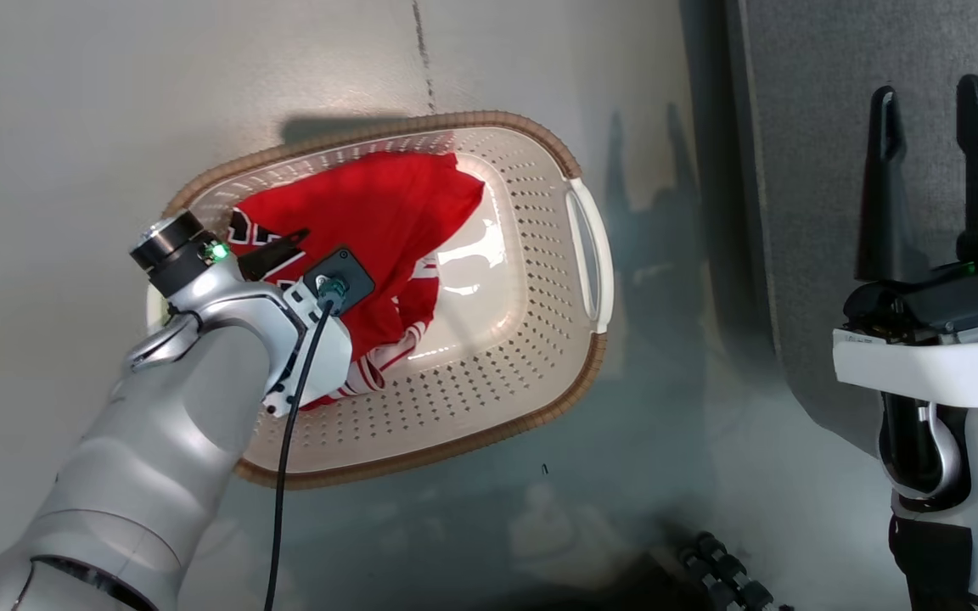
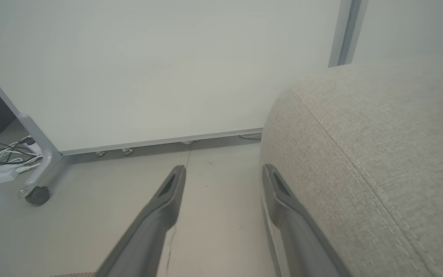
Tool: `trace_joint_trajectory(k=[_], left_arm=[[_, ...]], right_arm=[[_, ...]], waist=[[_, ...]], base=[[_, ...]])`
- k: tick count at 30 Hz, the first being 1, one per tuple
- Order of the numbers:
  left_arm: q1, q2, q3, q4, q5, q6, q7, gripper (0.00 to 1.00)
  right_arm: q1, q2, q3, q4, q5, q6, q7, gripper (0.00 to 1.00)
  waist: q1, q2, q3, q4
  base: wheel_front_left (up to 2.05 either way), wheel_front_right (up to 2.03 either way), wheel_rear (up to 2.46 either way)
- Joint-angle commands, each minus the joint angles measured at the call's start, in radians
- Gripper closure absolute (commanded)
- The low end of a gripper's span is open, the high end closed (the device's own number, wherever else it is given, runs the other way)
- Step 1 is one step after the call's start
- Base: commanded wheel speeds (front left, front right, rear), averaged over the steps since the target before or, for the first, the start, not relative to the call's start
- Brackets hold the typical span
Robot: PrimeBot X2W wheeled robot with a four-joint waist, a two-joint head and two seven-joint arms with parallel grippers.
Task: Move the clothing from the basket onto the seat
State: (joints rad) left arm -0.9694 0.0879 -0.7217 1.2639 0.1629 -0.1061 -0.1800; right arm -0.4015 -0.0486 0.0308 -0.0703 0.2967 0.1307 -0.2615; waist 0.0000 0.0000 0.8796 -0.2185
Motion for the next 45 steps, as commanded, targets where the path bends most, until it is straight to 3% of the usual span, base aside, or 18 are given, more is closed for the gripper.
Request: trace_joint_trajectory(k=[1, 10, 18, 23, 32, 45], left_arm=[[-0.025, 0.016, -0.018, 0.011, 0.016, -0.01, 0.041, 0.0], [-0.048, 0.018, -0.126, 0.023, 0.046, -0.025, 0.21, 0.0], [-0.038, 0.031, -0.218, 0.024, -0.003, -0.024, 0.386, 0.0], [-0.025, 0.057, -0.291, 0.025, -0.062, -0.024, 0.489, 0.0], [-0.071, 0.077, -0.343, 0.024, -0.134, -0.024, 0.586, 0.0], [-0.082, 0.126, -0.366, 0.026, -0.148, -0.014, 0.691, 0.0]], right_arm=[[-0.011, -0.004, 0.002, -0.004, 0.014, 0.0, -0.005, 0.0], [-0.017, -0.004, 0.035, -0.009, 0.051, 0.0, -0.005, 0.0], [-0.013, -0.004, 0.06, -0.045, 0.105, 0.0, -0.005, 0.0], [-0.003, -0.003, 0.06, -0.049, 0.275, 0.0, -0.005, 0.0], [0.009, -0.004, 0.091, -0.102, 0.331, 0.0, -0.005, 0.0], [0.033, -0.004, 0.097, -0.132, 0.327, 0.0, -0.005, 0.0]], waist=[[0.0, 0.0, 0.023, -0.025], [0.0, 0.0, 0.049, -0.071], [0.0, 0.0, 0.068, -0.112], [0.0, 0.0, 0.072, -0.138], [0.0, 0.0, 0.087, -0.181], [0.0, 0.0, 0.11, -0.191]], base=[[0.0, 0.0, 0.0], [0.0, 0.0, 0.0], [0.0, 0.0, 0.0], [0.0, 0.0, 0.0], [0.0, 0.0, 0.0], [0.0, 0.0, 0.0]])
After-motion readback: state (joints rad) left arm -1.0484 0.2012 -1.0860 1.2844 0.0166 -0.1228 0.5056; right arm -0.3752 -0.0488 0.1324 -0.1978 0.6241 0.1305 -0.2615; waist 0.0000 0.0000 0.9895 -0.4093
